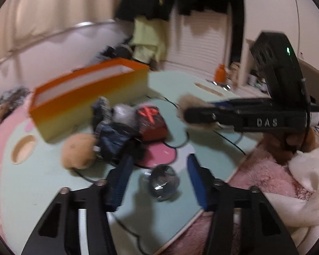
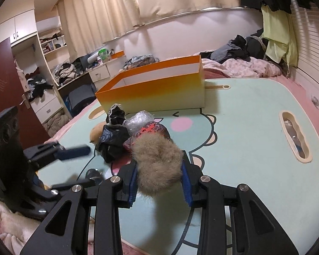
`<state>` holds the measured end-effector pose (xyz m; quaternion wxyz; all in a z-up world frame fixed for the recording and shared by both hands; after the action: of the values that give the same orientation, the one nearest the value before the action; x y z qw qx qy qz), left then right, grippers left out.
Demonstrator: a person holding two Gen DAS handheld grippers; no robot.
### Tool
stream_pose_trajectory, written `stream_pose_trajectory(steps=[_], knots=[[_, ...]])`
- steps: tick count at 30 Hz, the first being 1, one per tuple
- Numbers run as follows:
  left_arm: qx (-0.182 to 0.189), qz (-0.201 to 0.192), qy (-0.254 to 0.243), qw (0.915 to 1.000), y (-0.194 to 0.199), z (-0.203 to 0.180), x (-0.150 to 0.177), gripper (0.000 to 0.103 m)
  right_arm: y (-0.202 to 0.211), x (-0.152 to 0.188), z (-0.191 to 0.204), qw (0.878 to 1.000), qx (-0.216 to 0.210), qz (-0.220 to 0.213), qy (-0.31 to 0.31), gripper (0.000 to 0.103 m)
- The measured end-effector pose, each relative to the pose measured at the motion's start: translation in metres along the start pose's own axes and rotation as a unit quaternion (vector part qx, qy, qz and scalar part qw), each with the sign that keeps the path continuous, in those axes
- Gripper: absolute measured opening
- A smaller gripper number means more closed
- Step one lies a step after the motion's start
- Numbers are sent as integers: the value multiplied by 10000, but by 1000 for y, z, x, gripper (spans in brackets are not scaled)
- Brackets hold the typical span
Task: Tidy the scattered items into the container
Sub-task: 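Grasp the metal cup with the left gripper while the right gripper holds the pompom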
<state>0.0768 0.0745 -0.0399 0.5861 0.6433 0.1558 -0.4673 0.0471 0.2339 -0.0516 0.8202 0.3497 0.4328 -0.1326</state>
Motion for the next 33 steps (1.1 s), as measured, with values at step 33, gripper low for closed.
stream_pose_trajectory(steps=[33], knots=[[-797, -161, 1577, 9841, -16, 132, -129, 26, -34, -112, 3, 9985, 282, 240, 413, 36]])
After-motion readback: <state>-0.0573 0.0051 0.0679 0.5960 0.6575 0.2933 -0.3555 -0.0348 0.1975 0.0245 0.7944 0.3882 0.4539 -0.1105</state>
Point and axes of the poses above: each gripper's, at about its wrist camera, not at the fingertips, and y roughly against the way its jaws point, z to its left, x to its underside, the point moved 3 cm from there along -y, roughly the way its jaws point, and after that the axes turned 13 degrees about -x, right-handed, at the moved point
